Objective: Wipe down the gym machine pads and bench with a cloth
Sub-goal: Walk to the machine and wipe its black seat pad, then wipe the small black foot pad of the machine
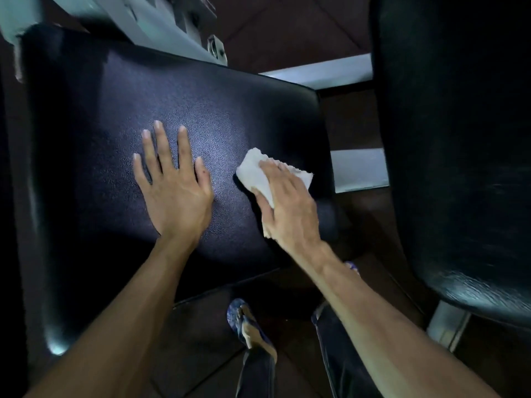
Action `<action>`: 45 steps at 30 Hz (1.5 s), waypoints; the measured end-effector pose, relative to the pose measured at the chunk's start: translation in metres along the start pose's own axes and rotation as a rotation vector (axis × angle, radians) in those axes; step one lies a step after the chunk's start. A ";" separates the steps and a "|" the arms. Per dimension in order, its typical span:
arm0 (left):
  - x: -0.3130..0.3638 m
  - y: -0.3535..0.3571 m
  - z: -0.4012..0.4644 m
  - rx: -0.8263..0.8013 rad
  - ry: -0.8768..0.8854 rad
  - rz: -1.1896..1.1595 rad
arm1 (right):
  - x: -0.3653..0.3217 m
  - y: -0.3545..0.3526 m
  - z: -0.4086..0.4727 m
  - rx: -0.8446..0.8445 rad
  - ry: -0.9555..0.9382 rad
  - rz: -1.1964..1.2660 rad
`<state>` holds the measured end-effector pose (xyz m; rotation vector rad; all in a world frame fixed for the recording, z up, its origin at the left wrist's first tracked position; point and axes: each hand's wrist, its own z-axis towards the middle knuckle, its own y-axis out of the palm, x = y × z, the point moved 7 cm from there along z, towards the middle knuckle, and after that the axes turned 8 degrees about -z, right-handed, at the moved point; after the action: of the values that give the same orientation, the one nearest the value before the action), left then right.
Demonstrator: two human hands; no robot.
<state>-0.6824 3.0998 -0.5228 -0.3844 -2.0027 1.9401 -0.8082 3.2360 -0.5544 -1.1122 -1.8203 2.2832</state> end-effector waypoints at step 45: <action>0.311 -0.129 -0.785 -1.136 1.167 -0.089 | 0.052 -0.327 -0.842 0.392 1.624 0.569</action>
<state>-0.6388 3.9375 -0.3624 -1.2474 -1.8575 0.0833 -0.5320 4.0752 -0.3573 -2.3616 -0.3992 0.8321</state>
